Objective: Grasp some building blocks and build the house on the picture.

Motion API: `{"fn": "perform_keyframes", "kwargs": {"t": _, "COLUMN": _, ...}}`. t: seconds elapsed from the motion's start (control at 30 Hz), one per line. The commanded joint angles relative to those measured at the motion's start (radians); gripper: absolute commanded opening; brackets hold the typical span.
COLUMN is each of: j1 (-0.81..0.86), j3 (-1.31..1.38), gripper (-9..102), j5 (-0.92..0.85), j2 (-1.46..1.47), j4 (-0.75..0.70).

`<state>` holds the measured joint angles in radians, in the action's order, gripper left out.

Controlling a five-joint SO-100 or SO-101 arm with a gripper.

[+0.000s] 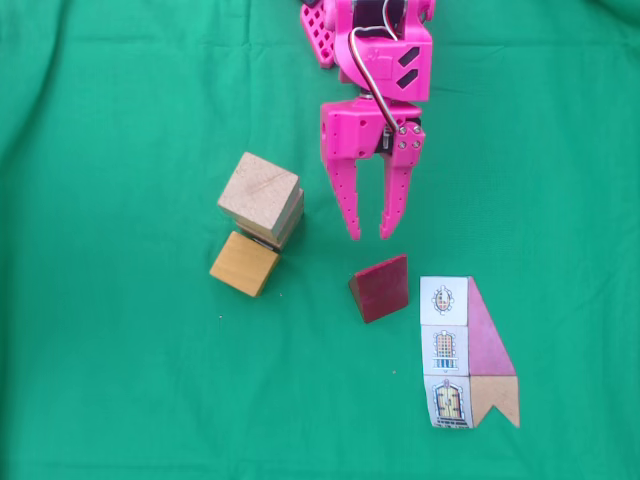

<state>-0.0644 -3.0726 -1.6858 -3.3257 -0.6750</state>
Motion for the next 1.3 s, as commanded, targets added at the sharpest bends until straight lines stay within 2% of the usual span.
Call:
{"fn": "perform_keyframes", "kwargs": {"t": 0.0, "j1": -0.046, "j3": 0.005, "gripper": 9, "j5": -0.006, "j2": -0.066, "j4": 0.017}}
{"fn": "perform_keyframes", "kwargs": {"t": 0.3, "j1": -0.109, "j3": 0.002, "gripper": 9, "j5": -0.006, "j2": -0.066, "j4": 0.006}}
{"fn": "perform_keyframes", "kwargs": {"t": 0.9, "j1": -0.054, "j3": -0.091, "gripper": 10, "j5": -0.006, "j2": -0.067, "j4": 0.015}}
{"fn": "perform_keyframes", "kwargs": {"t": 1.27, "j1": -0.026, "j3": -0.092, "gripper": 29, "j5": -0.005, "j2": -0.067, "j4": 0.009}}
